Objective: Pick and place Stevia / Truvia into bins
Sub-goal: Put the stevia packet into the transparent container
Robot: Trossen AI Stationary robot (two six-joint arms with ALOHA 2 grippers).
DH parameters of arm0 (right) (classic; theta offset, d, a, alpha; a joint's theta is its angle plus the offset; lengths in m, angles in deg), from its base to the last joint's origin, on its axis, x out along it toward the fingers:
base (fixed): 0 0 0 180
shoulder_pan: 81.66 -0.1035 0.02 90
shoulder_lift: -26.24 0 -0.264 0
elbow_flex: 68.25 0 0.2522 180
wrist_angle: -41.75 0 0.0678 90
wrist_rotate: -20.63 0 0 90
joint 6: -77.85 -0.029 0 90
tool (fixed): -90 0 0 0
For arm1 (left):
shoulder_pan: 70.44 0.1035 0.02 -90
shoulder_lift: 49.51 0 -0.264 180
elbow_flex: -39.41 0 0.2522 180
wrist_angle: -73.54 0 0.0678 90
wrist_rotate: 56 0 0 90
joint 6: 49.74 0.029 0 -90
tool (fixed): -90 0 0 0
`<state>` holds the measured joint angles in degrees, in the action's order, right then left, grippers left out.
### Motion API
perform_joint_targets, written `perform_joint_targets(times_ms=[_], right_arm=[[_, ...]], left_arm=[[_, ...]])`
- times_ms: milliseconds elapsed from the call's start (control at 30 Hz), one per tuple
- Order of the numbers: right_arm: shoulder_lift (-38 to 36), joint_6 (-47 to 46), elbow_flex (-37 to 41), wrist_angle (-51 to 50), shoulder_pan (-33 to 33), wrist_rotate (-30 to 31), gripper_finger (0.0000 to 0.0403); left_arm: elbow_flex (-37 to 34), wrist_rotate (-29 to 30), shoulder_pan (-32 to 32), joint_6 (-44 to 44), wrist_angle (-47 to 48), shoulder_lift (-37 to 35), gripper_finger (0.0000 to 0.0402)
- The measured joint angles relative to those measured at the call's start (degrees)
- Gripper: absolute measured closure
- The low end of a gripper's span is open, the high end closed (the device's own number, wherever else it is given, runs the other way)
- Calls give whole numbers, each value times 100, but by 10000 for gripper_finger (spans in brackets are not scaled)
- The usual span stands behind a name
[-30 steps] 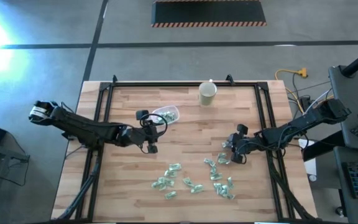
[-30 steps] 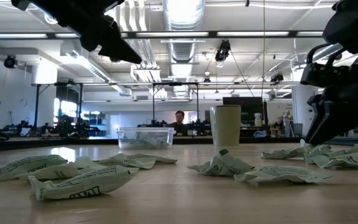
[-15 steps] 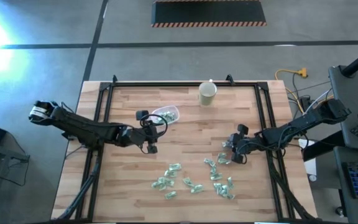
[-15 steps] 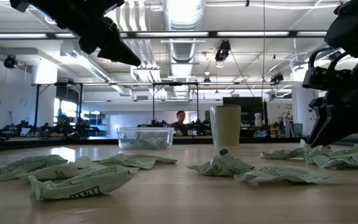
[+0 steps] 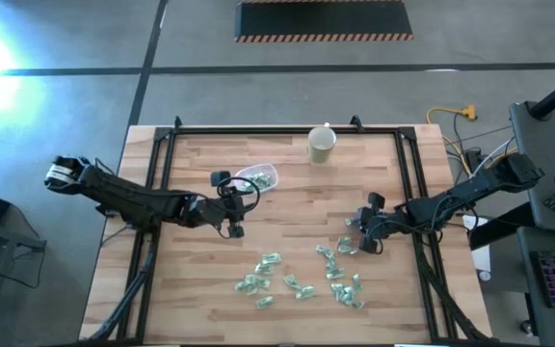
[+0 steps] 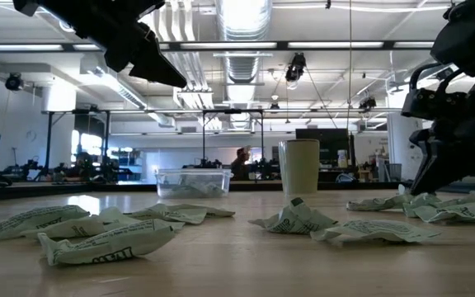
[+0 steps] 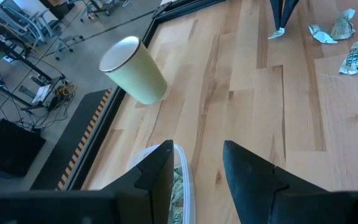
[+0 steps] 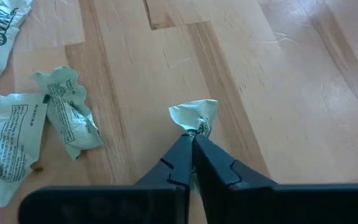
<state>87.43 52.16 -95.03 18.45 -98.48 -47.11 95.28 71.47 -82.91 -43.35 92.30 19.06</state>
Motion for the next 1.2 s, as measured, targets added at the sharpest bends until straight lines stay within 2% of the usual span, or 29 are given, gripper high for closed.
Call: perform_joint_targets(times_ms=[200,400,700,833,1000,1200], right_arm=[[0,289,-179,-2,0,-2,394],[-2,792,-673,170,-4,30,394],[281,2470,-1133,2152,76,671,394],[800,2947,-1373,2856,430,659,394],[1806,3097,-1970,2943,1132,290,394],[3117,3328,-2995,2939,1885,-425,394]], left_arm=[[0,0,0,0,0,0,278],[0,1,0,2,0,0,278],[0,2,0,29,1,0,278],[7,4,-34,57,181,-35,278],[6,8,-285,-13,890,-312,278],[-8,2,-701,-1000,2052,-906,278]])
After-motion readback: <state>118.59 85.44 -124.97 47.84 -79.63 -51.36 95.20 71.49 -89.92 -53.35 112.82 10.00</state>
